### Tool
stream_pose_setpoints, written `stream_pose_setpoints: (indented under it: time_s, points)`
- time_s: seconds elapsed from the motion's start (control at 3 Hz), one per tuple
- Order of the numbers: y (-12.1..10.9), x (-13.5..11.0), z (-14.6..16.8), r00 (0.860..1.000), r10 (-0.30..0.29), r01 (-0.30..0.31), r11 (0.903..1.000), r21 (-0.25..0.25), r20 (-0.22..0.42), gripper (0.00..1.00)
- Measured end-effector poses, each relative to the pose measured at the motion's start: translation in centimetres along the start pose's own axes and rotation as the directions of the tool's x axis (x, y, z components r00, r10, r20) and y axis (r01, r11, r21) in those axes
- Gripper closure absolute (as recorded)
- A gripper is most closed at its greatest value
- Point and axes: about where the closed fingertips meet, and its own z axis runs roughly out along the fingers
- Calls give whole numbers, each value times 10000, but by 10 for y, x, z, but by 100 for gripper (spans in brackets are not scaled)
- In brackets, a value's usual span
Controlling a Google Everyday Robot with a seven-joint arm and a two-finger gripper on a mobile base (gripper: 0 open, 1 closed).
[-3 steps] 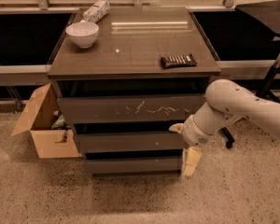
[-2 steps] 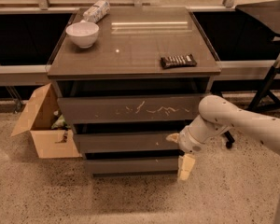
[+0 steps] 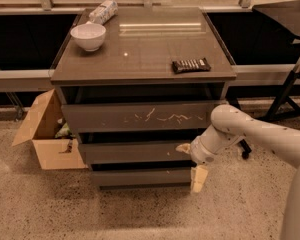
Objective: Open middle drawer
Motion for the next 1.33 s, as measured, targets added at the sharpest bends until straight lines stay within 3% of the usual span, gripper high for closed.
stream_pose_setpoints:
  time_s: [0.33, 0.67, 1.0, 1.33]
  points:
    - [-27, 20, 15, 9944, -1044, 1049, 9941, 294, -157, 0]
    - [-53, 34, 24, 9810, -1795, 1844, 9806, 661, -732, 0]
    - [-81, 49, 31, 9707, -1971, 2124, 9712, 1081, -1372, 0]
    - [-81, 49, 31, 9708, -1968, 2122, 9712, 1082, -1374, 0]
